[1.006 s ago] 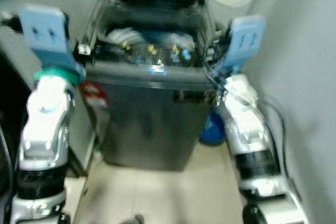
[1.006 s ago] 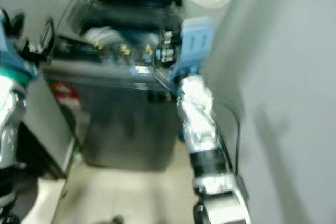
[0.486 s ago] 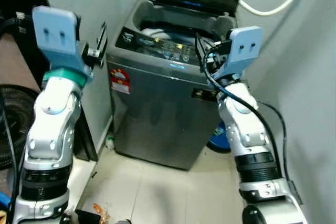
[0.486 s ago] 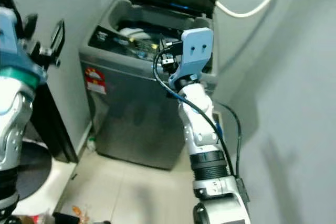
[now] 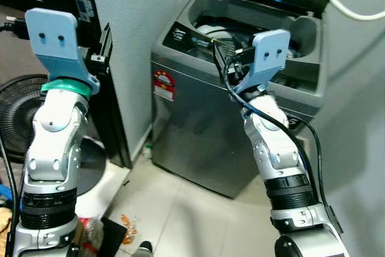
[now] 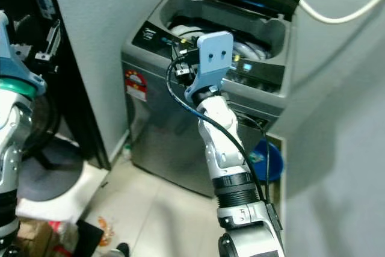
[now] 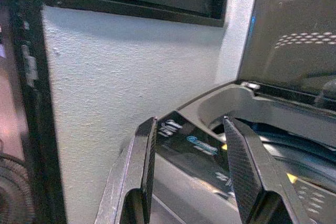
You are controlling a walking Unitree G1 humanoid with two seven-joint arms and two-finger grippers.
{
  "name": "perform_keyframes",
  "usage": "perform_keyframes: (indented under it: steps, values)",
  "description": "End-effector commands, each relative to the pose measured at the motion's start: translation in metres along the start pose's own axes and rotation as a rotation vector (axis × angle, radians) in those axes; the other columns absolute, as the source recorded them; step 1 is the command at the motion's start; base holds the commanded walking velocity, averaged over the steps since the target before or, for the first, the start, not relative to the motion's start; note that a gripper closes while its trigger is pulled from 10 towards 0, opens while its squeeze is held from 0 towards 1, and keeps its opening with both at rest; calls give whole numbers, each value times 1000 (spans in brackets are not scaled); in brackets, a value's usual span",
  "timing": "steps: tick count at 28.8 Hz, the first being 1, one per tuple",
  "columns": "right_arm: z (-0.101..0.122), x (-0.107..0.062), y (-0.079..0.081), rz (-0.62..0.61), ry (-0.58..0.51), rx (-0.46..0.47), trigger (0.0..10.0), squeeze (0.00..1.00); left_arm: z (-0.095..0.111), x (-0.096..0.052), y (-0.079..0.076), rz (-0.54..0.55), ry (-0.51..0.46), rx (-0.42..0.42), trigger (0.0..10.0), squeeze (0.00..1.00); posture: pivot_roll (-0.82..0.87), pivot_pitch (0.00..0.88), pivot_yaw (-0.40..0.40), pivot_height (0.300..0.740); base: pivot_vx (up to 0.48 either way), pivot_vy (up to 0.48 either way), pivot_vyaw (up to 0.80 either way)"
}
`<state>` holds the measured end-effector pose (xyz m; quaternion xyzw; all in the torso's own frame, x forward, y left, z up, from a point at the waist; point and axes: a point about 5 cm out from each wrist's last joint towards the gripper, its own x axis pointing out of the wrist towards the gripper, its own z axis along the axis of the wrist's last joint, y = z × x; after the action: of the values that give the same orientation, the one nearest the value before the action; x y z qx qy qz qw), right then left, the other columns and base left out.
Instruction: Clothes washing
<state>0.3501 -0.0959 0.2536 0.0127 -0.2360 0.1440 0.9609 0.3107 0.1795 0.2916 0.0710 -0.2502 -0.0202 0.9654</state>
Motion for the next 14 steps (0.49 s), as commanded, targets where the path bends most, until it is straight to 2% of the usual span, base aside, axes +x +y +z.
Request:
perform_keyframes:
  steps: [1,14]
  values:
    - [0,0,-1,-8,2,12,10000,0,-1,-2,1,2,7,10,10000,0,82,4,-48,740,0,0,788]
    - [-1,-1,0,-10,5,22,10000,0,-2,-2,1,1,13,15,10000,0,84,7,-46,740,0,0,787]
